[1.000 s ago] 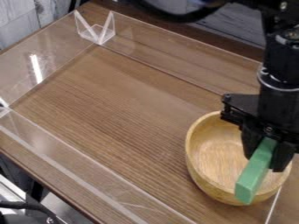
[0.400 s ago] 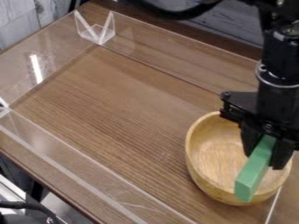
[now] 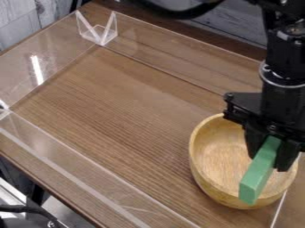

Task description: Put the green block in the brown bowl

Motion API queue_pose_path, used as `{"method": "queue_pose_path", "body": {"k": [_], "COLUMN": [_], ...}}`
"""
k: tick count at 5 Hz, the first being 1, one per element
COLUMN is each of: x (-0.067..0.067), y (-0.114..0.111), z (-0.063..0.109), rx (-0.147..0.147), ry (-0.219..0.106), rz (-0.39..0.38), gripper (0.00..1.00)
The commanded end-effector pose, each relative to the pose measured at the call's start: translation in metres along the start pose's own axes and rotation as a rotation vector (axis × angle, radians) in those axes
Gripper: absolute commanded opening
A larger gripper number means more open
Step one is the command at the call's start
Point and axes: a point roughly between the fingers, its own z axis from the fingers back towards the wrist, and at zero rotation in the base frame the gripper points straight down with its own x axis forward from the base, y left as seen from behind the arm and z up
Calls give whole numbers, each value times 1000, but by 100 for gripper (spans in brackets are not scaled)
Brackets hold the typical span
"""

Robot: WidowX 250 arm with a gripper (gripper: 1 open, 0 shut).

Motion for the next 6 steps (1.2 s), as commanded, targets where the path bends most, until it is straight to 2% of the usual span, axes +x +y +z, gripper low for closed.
{"method": "queue_pose_path", "body": {"k": [1,6], "x": [8,12], "y": [-2,0], "z": [15,12], "rx": [-28,-33], "ry": [-54,-53], "rz": [3,20], "gripper": [0,0]}}
